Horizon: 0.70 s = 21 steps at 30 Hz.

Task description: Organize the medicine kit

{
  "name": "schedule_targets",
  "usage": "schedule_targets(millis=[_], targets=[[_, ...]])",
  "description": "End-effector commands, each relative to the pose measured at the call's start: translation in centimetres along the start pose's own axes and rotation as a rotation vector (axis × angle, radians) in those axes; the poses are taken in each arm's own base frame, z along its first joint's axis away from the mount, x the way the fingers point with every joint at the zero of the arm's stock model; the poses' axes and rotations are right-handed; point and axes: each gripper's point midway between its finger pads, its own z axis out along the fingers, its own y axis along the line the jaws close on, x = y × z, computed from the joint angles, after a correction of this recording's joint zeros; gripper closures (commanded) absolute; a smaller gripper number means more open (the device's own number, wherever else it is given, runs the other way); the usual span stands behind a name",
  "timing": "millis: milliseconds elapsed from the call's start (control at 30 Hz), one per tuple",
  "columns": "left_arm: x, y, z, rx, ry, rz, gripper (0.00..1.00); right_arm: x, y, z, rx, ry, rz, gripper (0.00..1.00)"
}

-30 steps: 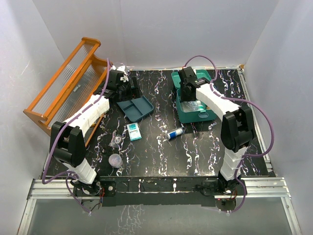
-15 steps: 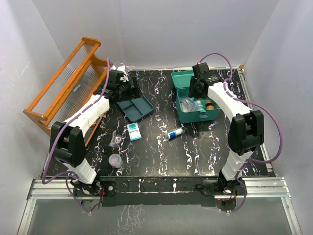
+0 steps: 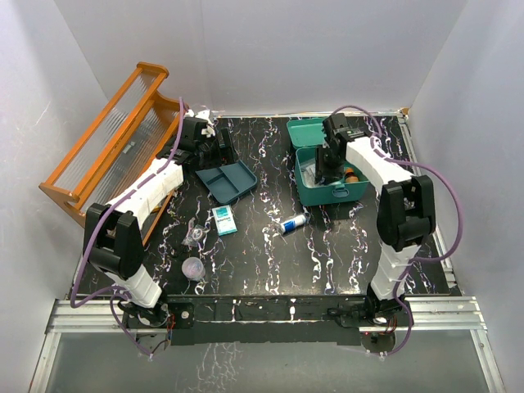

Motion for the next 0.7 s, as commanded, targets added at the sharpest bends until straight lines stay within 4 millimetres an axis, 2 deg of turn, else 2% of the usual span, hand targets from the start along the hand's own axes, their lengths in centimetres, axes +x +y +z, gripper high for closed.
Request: schedule_targets(millis=[0,167,367,467,667], targets=[[-1.4,-0.9,-1.4,0.029,-0.042,0.005,0.16,0.0,2.6,0.3,-0.139,0.027,0.000,0.68],[-1.4,-0.9,-1.1,0.031,-0.037,0.000,0.16,-1.3,4.1,0.0,-0.212,-0.016,0.046,0.68],[-1.6,-0.9,-0.9,0.029,-0.039,0.001,0.16,-4.0,1.6,-2.6,-0.049,-0.170,0.106,0.68],[-1.6,-1.0,-0.8,0.029,-0.036,0.001,0.16,-4.6,1.5,-3.8,-0.039,-0.212,0.104,0.66],[-1.7,-1.0,-0.7,0.030,-0.036,0.005,0.16,-5.1,1.5,-3.8,-0.037,-0.220,0.093,0.63]])
